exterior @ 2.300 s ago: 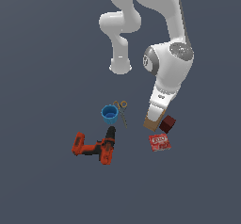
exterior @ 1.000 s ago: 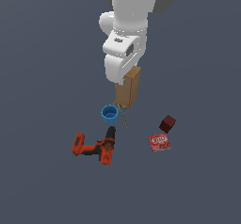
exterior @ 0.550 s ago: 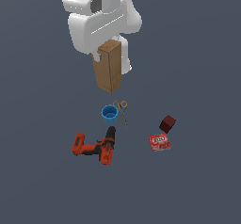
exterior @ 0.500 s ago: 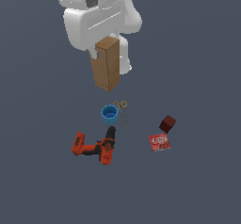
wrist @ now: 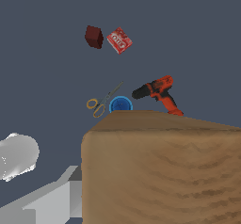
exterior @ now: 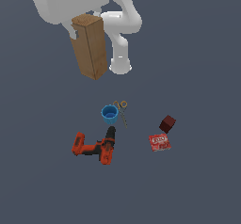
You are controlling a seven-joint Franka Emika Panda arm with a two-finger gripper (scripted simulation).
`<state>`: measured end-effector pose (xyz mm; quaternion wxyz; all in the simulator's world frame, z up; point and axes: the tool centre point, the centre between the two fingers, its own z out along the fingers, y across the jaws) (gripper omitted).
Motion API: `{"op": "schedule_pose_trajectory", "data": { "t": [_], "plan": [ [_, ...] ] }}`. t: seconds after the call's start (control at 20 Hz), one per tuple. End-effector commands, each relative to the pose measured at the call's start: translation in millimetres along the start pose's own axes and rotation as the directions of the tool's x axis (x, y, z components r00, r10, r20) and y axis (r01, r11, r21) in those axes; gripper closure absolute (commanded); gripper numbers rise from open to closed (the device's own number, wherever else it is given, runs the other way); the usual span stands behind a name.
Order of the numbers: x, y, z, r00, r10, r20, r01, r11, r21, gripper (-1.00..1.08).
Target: Pick up a designated object from a clutter of objects.
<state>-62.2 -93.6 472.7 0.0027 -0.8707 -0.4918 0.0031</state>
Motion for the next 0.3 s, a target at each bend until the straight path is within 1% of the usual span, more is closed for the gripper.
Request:
{"op": "schedule_pose_trajectory", "data": {
  "t": [0.0, 0.25],
  "plan": [
    [-4.3, 3.1, -10.5, 1.0, -0.001, -0.003, 0.001, 1.0, -0.008, 1.08],
    [-7.0, 5.3, -14.7, 1.0, -0.001, -0.003, 0.001, 1.0, -0.008, 1.08]
  ]
}}
